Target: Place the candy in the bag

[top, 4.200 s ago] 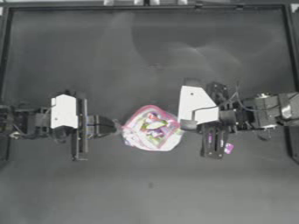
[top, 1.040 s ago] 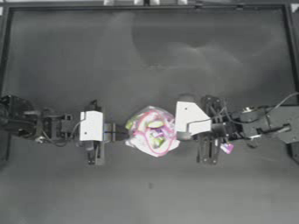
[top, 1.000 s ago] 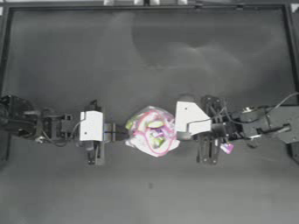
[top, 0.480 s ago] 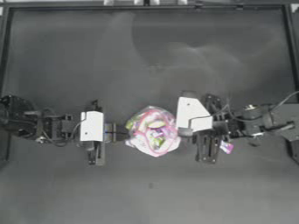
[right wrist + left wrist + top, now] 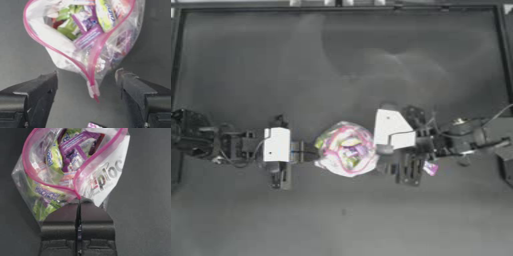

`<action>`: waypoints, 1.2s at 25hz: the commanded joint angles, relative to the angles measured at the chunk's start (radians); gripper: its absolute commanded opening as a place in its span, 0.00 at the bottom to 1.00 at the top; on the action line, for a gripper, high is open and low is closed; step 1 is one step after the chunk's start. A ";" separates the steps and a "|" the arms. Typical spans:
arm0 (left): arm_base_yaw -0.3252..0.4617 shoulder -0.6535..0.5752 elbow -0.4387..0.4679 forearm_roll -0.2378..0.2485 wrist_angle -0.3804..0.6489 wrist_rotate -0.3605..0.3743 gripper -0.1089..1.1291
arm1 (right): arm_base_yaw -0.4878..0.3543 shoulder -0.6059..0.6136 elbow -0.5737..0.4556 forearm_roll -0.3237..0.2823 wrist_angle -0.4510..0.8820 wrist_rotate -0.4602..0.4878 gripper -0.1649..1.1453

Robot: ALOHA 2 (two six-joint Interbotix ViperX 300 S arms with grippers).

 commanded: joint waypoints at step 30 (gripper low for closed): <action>-0.003 -0.040 -0.018 0.002 -0.003 0.002 0.14 | 0.020 -0.132 0.153 0.190 0.126 0.035 0.86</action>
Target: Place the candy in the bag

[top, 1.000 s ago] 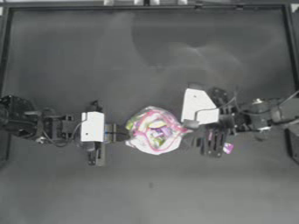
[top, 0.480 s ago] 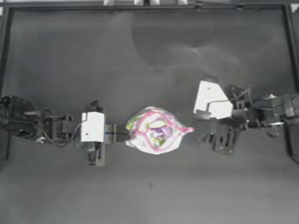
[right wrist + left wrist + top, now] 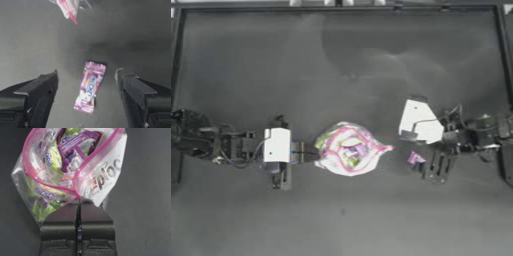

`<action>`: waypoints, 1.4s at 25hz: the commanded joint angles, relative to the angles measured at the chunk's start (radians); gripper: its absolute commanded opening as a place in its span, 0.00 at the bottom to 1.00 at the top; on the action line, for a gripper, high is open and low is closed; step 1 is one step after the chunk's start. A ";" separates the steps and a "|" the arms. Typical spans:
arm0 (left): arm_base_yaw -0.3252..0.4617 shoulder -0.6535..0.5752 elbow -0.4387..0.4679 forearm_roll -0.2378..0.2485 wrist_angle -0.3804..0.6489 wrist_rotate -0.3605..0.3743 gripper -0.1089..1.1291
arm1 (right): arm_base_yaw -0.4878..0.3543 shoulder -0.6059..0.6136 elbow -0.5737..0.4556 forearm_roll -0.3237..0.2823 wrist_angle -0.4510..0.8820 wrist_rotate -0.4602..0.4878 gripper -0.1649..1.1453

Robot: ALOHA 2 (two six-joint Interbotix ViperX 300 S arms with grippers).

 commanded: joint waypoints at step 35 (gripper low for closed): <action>-0.002 -0.034 -0.025 0.000 -0.003 0.000 0.14 | 0.077 0.097 0.012 -0.104 0.003 0.224 0.85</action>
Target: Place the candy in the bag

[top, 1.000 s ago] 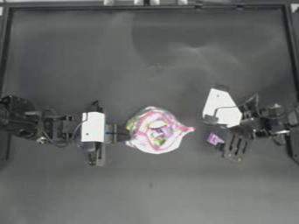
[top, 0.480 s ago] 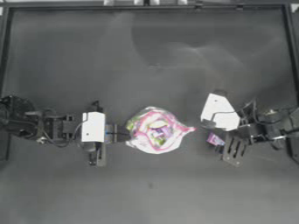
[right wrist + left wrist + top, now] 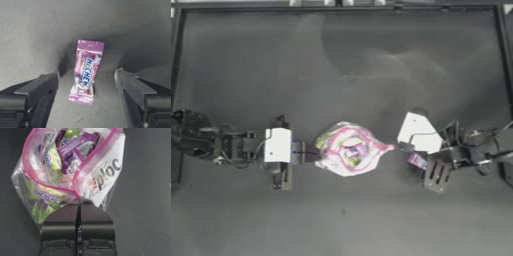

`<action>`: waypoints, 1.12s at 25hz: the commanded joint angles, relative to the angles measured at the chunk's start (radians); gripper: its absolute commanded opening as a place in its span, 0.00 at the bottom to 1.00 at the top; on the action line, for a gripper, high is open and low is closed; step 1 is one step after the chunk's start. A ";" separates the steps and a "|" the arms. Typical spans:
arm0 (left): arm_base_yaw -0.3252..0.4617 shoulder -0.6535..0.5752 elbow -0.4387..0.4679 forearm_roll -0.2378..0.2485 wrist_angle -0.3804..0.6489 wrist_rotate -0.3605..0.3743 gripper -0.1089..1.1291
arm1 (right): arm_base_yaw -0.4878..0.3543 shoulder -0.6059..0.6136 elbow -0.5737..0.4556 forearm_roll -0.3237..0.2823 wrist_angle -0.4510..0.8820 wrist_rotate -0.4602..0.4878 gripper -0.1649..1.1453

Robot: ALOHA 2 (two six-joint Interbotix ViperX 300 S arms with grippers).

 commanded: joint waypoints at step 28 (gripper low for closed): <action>-0.002 -0.034 -0.018 0.002 -0.003 0.000 0.14 | 0.018 -0.037 -0.028 -0.017 0.011 0.040 0.53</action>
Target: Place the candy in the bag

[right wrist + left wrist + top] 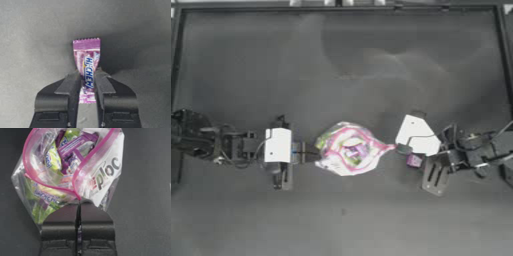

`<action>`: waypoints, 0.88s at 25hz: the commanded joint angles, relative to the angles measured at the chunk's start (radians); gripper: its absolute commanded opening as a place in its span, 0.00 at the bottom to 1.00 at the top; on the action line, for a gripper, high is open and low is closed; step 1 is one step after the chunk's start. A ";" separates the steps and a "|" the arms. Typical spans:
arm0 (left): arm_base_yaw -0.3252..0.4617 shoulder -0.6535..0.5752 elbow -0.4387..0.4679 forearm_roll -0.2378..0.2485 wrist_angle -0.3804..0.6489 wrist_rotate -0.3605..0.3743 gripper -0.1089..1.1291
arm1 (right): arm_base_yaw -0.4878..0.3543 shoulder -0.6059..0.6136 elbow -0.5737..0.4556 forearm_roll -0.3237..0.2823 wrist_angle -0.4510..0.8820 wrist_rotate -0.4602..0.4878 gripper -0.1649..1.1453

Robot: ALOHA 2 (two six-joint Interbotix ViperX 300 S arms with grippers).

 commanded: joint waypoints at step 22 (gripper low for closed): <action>-0.002 -0.034 -0.021 0.000 -0.003 0.000 0.14 | 0.003 -0.215 -0.190 -0.242 0.137 -0.003 0.53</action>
